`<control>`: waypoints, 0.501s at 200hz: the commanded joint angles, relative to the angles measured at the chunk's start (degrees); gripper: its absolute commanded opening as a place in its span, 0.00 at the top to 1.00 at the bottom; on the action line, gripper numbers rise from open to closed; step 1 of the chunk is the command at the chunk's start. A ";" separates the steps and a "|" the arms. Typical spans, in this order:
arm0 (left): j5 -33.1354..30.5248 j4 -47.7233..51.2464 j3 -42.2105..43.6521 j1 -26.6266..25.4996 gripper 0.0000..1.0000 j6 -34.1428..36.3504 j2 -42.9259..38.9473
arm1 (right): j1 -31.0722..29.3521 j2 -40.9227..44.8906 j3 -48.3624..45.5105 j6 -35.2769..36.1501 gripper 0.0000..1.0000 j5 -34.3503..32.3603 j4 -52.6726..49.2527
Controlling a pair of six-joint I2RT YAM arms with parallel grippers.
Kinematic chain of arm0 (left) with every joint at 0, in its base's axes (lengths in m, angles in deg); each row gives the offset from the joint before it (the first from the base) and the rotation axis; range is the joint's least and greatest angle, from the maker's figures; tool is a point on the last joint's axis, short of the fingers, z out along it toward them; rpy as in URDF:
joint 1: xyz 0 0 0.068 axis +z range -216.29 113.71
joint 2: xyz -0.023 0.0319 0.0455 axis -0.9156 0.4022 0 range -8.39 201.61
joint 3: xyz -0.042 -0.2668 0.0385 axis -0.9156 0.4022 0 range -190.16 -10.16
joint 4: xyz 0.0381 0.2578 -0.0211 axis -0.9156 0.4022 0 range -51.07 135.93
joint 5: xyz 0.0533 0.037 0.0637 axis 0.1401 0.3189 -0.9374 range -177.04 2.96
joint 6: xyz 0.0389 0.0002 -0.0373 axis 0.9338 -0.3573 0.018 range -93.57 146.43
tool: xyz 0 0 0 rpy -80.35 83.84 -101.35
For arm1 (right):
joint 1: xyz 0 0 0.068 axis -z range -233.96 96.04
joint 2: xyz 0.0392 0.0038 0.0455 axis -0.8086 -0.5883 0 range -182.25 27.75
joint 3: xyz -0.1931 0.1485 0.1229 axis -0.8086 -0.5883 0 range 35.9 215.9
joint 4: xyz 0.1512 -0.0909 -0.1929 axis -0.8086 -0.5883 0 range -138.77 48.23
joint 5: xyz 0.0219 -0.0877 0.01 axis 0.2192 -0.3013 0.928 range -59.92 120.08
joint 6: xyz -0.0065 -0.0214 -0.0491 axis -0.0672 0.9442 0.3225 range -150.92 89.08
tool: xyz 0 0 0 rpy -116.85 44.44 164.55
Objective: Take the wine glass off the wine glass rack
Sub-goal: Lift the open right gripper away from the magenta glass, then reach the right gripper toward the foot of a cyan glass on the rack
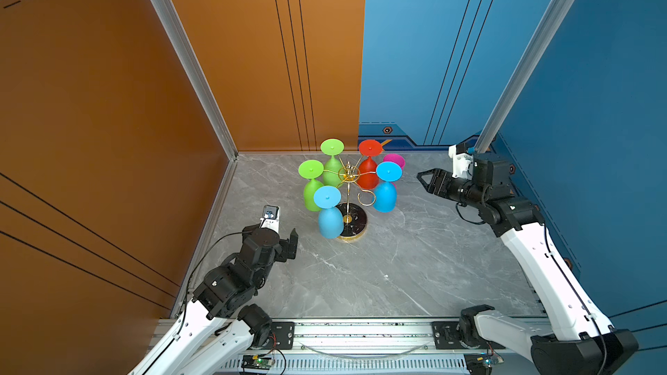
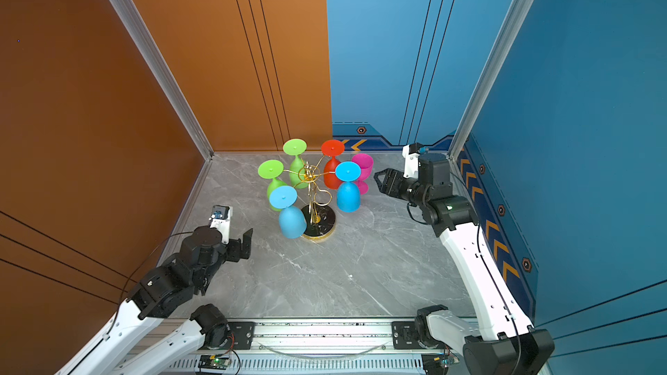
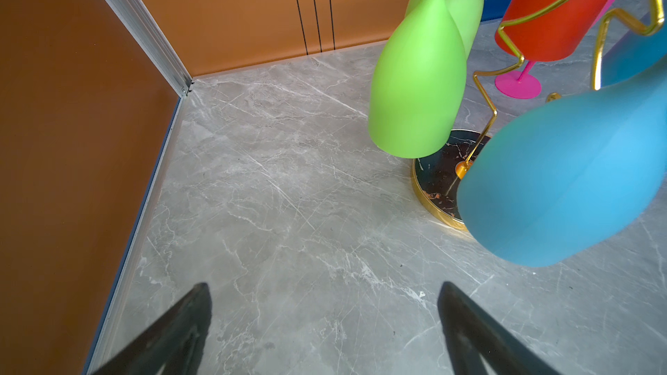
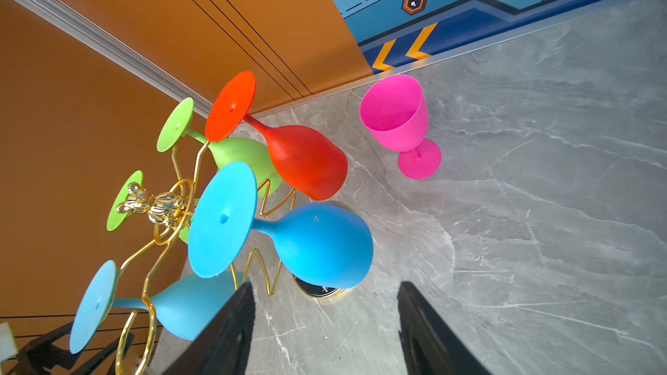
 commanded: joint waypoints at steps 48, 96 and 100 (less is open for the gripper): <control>3.76 -2.27 0.96 1.97 0.02 0.07 -0.45 | -2.06 -0.32 -5.72 -11.43 0.38 7.93 16.55; 4.44 -2.15 0.98 2.32 0.02 -0.09 -0.38 | -4.39 -2.48 -6.18 -13.12 0.43 6.93 19.11; 4.49 -2.15 0.98 2.33 0.02 -0.10 -0.38 | -4.44 -2.63 -6.22 -13.33 0.44 6.84 19.33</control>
